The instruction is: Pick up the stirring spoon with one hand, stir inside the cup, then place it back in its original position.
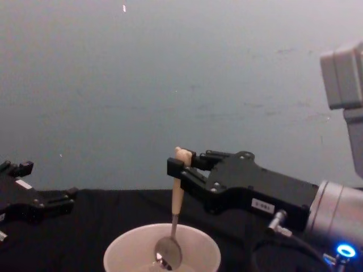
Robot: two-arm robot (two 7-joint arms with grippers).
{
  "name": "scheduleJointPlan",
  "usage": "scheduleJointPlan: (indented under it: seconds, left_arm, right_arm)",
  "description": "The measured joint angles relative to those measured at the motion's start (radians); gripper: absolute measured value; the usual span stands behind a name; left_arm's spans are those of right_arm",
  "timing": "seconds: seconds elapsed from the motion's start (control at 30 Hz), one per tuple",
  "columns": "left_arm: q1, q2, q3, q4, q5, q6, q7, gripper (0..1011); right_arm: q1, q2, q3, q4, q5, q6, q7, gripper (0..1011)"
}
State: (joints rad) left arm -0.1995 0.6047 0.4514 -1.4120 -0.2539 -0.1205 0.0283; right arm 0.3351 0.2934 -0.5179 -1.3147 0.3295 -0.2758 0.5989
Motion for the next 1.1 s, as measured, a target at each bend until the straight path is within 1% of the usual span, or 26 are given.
scheduleJointPlan:
  seconds: [0.17,0.33,0.57,0.7,0.8,0.93,1.1]
  left_arm:
    - [0.0,0.0,0.0,0.0,0.0,0.0,0.0,1001]
    - [0.0,0.0,0.0,0.0,0.0,0.0,0.0,1001]
    - [0.0,0.0,0.0,0.0,0.0,0.0,0.0,1001]
    - [0.0,0.0,0.0,0.0,0.0,0.0,0.0,1001]
    - [0.0,0.0,0.0,0.0,0.0,0.0,0.0,1001]
    - [0.0,0.0,0.0,0.0,0.0,0.0,0.0,1001]
    - [0.0,0.0,0.0,0.0,0.0,0.0,0.0,1001]
  right_arm:
    - [-0.008,0.018,0.005,-0.039,0.005,0.017,0.002,213]
    - [-0.013,0.041,0.022,-0.096,0.026,0.033,0.008,213]
    - [-0.016,0.076,0.057,-0.186,0.076,0.053,0.01,213]
    - [-0.019,0.092,0.071,-0.218,0.1,0.063,0.014,213]
    - [-0.021,0.11,0.089,-0.248,0.128,0.067,0.018,213]
    - [-0.021,0.129,0.108,-0.266,0.148,0.066,0.019,213]
    - [-0.023,0.151,0.133,-0.272,0.159,0.06,0.009,213]
